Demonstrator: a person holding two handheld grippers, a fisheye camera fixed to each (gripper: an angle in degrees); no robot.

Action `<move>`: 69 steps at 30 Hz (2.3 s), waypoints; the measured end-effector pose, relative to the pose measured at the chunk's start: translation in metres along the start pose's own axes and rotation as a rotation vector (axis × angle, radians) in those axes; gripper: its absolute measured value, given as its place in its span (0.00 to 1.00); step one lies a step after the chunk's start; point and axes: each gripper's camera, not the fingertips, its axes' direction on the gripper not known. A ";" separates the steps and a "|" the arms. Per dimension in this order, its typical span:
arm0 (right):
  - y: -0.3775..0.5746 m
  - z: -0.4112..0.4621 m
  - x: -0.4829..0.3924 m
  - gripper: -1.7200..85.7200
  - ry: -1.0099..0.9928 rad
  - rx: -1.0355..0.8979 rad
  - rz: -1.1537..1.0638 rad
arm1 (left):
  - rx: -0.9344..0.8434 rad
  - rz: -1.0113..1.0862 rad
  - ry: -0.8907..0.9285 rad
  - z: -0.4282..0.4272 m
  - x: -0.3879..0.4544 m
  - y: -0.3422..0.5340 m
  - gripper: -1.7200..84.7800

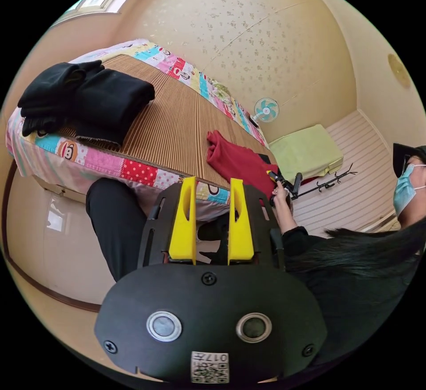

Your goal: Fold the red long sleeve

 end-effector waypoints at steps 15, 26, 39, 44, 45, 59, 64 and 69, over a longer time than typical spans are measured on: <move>0.032 -0.057 0.040 0.11 -0.800 0.130 -0.034 | -0.101 -0.003 0.044 0.035 0.006 -0.018 0.15; -0.122 0.066 -0.025 0.10 0.042 -0.465 -0.243 | -0.059 -0.036 0.042 0.027 0.013 -0.005 0.15; 0.059 -0.103 -0.291 0.05 0.914 0.437 -0.819 | -0.046 0.052 0.142 0.011 0.029 0.000 0.15; 0.090 -0.182 -0.322 0.05 0.927 0.804 -0.748 | -0.100 0.170 0.258 0.019 0.056 -0.003 0.15; 0.098 -0.203 -0.327 0.05 0.944 0.914 -0.717 | -0.108 0.209 0.280 0.020 0.066 -0.006 0.15; 0.127 -0.426 -0.276 0.05 0.385 1.333 -0.415 | -0.088 0.647 0.337 0.016 0.222 -0.036 0.20; 0.150 -0.471 -0.260 0.05 0.267 1.384 -0.406 | -0.062 0.738 0.375 0.033 0.280 -0.019 0.23; 0.161 -0.499 -0.237 0.05 0.269 1.360 -0.454 | 0.065 0.716 0.348 0.022 0.295 -0.008 0.08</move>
